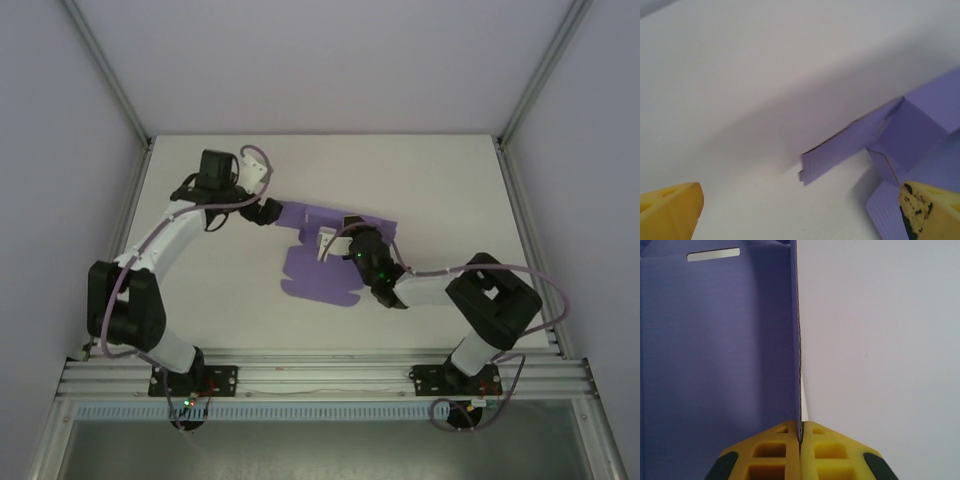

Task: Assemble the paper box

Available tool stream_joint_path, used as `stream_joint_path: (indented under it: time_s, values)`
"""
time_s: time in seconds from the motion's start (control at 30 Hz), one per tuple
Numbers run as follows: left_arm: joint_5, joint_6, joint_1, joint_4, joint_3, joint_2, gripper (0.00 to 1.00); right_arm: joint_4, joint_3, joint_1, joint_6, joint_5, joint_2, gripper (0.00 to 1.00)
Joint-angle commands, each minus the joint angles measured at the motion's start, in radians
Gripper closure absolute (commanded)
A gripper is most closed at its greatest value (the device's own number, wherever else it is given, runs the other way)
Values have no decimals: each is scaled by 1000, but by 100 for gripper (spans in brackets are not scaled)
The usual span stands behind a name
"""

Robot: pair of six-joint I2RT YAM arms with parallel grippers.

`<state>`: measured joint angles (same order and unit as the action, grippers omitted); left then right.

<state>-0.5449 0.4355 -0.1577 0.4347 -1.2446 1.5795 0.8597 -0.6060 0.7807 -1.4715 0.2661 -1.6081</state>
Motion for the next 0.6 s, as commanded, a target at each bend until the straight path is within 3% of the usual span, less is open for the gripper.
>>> stream_joint_path:
  time_s: [0.0,0.23,0.4,0.47,0.5,0.57]
  values:
    - [-119,303,-14,239,-120,82,0,-83,19,-8,1,-48,35,100]
    - [45,433,-60,369,-280,251,1,-152,3,-9,23,-71,87,100]
    - [54,501,-78,468,-381,353,6,-189,-5,-9,39,-77,114,100]
    - [49,516,-83,520,-422,386,13,-193,-10,-9,36,-63,112,100]
    - [37,520,-83,533,-435,396,22,-190,-12,-10,34,-55,111,100]
    - [39,503,-83,515,-434,397,58,-193,-18,-9,35,-39,101,100]
